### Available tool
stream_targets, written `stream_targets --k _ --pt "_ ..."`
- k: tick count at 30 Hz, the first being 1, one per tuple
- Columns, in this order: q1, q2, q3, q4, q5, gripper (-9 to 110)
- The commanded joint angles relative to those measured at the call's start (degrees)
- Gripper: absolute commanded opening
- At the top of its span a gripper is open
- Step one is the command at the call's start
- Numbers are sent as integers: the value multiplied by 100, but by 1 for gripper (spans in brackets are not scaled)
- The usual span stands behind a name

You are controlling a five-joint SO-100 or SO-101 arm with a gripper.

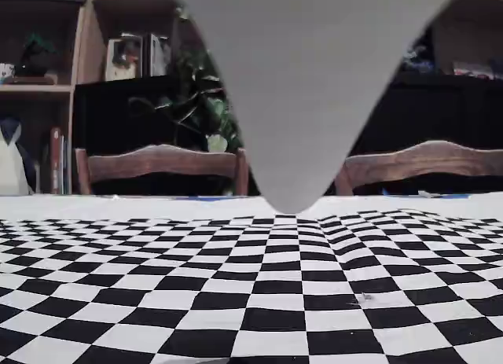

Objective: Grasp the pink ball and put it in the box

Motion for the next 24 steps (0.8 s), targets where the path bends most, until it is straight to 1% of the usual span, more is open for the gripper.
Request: stream_targets --k 1,24 --pt "18 105 44 18 -18 0" --pt "0 105 44 18 -35 0"
